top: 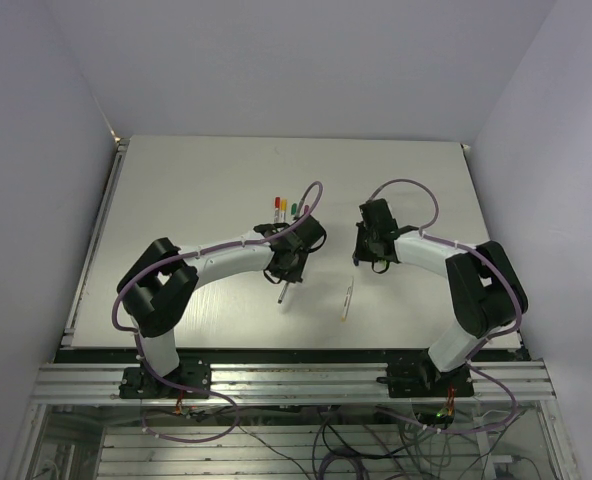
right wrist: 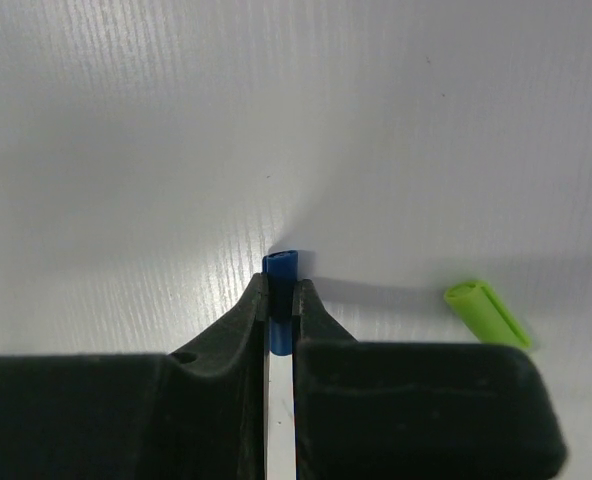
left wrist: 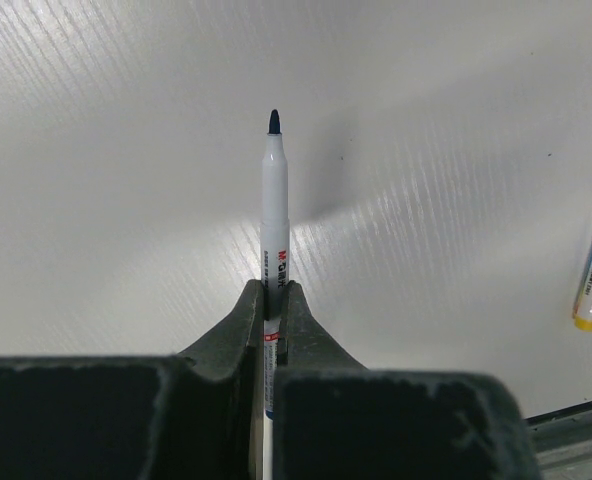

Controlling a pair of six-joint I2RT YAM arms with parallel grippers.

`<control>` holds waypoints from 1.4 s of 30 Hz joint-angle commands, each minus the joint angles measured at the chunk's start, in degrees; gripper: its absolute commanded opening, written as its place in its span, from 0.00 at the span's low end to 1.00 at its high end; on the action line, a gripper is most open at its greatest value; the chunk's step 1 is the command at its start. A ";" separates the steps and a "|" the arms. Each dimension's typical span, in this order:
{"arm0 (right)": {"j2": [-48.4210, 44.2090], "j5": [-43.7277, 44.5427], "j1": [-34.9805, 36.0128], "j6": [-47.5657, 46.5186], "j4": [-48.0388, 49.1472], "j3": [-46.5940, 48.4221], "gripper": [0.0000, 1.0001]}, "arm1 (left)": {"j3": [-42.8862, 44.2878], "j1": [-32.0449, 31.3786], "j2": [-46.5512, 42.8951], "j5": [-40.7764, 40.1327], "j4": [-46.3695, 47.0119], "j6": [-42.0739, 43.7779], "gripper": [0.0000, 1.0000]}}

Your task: Insert the pens into the pen caps

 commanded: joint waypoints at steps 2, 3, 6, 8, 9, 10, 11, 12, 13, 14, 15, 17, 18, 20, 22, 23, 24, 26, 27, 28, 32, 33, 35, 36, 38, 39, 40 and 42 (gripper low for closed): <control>-1.86 -1.47 -0.15 -0.43 -2.05 -0.81 0.00 | 1.28 0.32 -1.62 0.78 2.65 1.33 0.07; -2.79 -1.36 -0.15 -0.39 -1.30 -0.60 0.00 | 1.75 0.34 -1.71 0.70 2.97 1.49 0.07; -6.03 -0.35 -0.12 -0.41 0.97 0.72 0.00 | 3.54 0.34 -2.22 0.72 4.78 1.92 0.07; -8.03 0.30 -0.19 -0.55 2.84 1.76 0.00 | 4.55 0.42 -2.55 1.32 6.66 2.06 0.07; -9.22 0.50 -0.22 -0.53 3.98 2.11 0.00 | 5.06 0.40 -2.75 1.63 7.60 2.02 0.07; -10.31 0.61 -0.24 -0.52 5.21 2.35 0.00 | 5.36 0.46 -2.93 2.05 8.80 1.78 0.07; -11.55 0.71 -0.21 -0.43 6.50 2.46 0.00 | 5.54 0.49 -3.31 2.50 9.99 1.47 0.07; -12.82 0.84 -0.16 -0.39 7.91 2.51 0.00 | 5.64 0.59 -3.58 3.07 11.56 1.07 0.07; -13.93 0.98 -0.22 -0.27 9.10 2.51 0.00 | 5.65 0.67 -3.90 3.70 13.26 0.52 0.07; -15.17 1.35 -0.28 -0.02 10.27 2.51 0.00 | 5.47 0.72 -4.26 4.37 14.95 -0.07 0.07; -16.20 1.57 -0.31 0.19 11.17 2.51 0.00 | 5.21 0.73 -4.58 5.02 16.98 -0.91 0.07; -18.49 1.56 -0.32 0.80 13.31 2.33 0.00 | 4.33 0.76 -5.38 6.10 21.29 -2.17 0.07; -19.49 1.37 -0.33 1.03 14.40 2.15 0.00 | 3.80 0.79 -5.79 6.78 23.27 -2.59 0.07; -21.37 0.74 -0.30 1.51 16.74 1.49 0.00 | 3.11 0.79 -6.47 8.34 27.12 -2.98 0.07; -23.08 0.01 -0.32 2.42 18.82 0.74 0.00 | 2.51 0.81 -6.94 10.04 30.77 -2.94 0.07; -23.98 -0.39 -0.33 2.73 19.78 0.35 0.00 | 2.19 0.77 -7.23 10.83 32.28 -2.85 0.07; -24.68 -0.68 -0.33 3.06 21.07 -0.01 0.00 | 1.48 0.80 -7.47 11.88 33.70 -2.83 0.07; -25.93 -1.01 -0.28 3.60 22.84 -0.93 0.00 | 0.51 0.80 -8.15 13.69 36.35 -2.89 0.07; -26.47 -1.03 -0.32 3.69 23.67 -1.41 0.00 | 0.07 0.74 -8.47 14.30 37.34 -3.06 0.07; -26.82 -1.10 -0.28 3.74 24.27 -1.80 0.00 | -0.23 0.81 -8.66 14.96 38.20 -3.15 0.07; -28.07 -1.70 -0.33 3.99 25.71 -2.70 0.00 | -0.58 0.77 -8.78 16.63 39.85 -3.74 0.07; -28.15 -1.84 -0.33 4.04 25.79 -2.75 0.00 | -0.53 0.77 -8.70 16.81 39.99 -3.85 0.07; -28.14 -2.14 -0.30 4.26 25.98 -2.99 0.00 | -0.57 0.78 -8.73 17.20 40.62 -4.00 0.07; -28.14 -2.24 -0.32 4.38 26.08 -3.14 0.00 | -0.58 0.77 -8.80 17.32 40.89 -4.10 0.07; -28.16 -2.36 -0.33 4.56 26.47 -3.55 0.00 | -0.44 0.79 -8.75 17.49 40.99 -4.27 0.07; -28.25 -2.50 -0.33 4.66 26.67 -3.79 0.00 | -0.43 0.79 -8.73 17.38 40.99 -4.44 0.07; -28.30 -2.59 -0.33 4.73 26.79 -3.88 0.00 | -0.42 0.74 -8.73 17.38 40.98 -4.56 0.07; -28.36 -2.78 -0.28 4.92 26.80 -4.11 0.00 | -0.48 0.80 -8.68 17.00 40.98 -4.66 0.07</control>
